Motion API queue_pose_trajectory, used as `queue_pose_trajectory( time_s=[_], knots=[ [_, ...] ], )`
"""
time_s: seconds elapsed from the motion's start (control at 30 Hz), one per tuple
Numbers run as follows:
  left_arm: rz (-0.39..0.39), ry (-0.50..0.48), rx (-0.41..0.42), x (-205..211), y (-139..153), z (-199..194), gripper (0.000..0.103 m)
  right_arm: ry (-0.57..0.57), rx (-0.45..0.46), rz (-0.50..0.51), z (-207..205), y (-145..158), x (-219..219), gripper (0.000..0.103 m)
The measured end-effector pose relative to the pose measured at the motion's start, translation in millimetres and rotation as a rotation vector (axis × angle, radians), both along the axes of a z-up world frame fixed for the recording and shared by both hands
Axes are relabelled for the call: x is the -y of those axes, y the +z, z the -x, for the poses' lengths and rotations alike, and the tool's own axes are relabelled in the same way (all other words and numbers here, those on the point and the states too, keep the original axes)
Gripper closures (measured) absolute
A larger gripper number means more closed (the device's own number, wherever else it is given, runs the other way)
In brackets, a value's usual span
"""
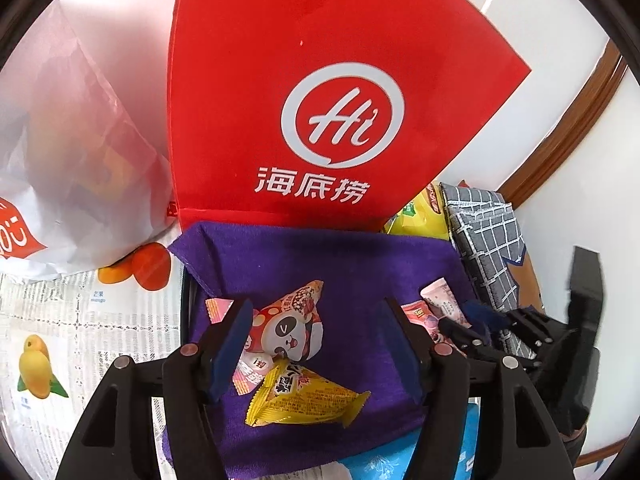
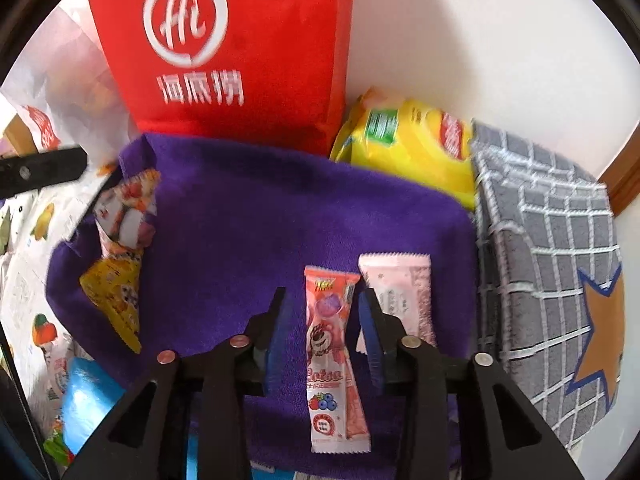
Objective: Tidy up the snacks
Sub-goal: 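Open the right tool to drop the pink lollipop on the towel, then move both tools back down to the snack pile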
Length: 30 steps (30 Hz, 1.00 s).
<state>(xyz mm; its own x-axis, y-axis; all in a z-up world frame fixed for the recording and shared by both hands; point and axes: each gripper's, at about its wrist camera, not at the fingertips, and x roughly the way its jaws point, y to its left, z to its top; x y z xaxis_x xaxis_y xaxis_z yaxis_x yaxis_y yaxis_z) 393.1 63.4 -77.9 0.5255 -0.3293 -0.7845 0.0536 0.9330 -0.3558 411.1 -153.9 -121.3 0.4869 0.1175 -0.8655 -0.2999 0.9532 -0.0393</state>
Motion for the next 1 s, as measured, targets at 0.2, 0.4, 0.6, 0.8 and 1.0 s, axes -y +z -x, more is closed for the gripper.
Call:
queue_pose_trajectory(
  time_s=[0.2, 0.4, 0.6, 0.8, 1.0],
  knots=[
    [0.004, 0.007, 0.034, 0.7, 16.3, 10.3, 0.039, -0.040, 0.087, -0.061, 24.9, 38.0, 5.9, 0.056],
    [0.001, 0.001, 0.086, 6.2, 39.3, 27.3, 0.039, -0.086, 0.122, -0.083, 59.3, 61.2, 18.0, 0.056],
    [-0.006, -0.031, 0.142, 21.3, 66.2, 45.3, 0.039, -0.151, 0.128, -0.125, 95.9, 68.2, 32.2, 0.056],
    [-0.020, -0.079, 0.197, 40.0, 86.7, 69.3, 0.039, -0.190, 0.144, -0.128, 131.1, 81.9, 42.0, 0.056],
    [-0.041, -0.116, 0.194, 50.6, 88.0, 102.4, 0.039, -0.194, 0.161, -0.137, 157.4, 92.8, 42.9, 0.056]
  ],
)
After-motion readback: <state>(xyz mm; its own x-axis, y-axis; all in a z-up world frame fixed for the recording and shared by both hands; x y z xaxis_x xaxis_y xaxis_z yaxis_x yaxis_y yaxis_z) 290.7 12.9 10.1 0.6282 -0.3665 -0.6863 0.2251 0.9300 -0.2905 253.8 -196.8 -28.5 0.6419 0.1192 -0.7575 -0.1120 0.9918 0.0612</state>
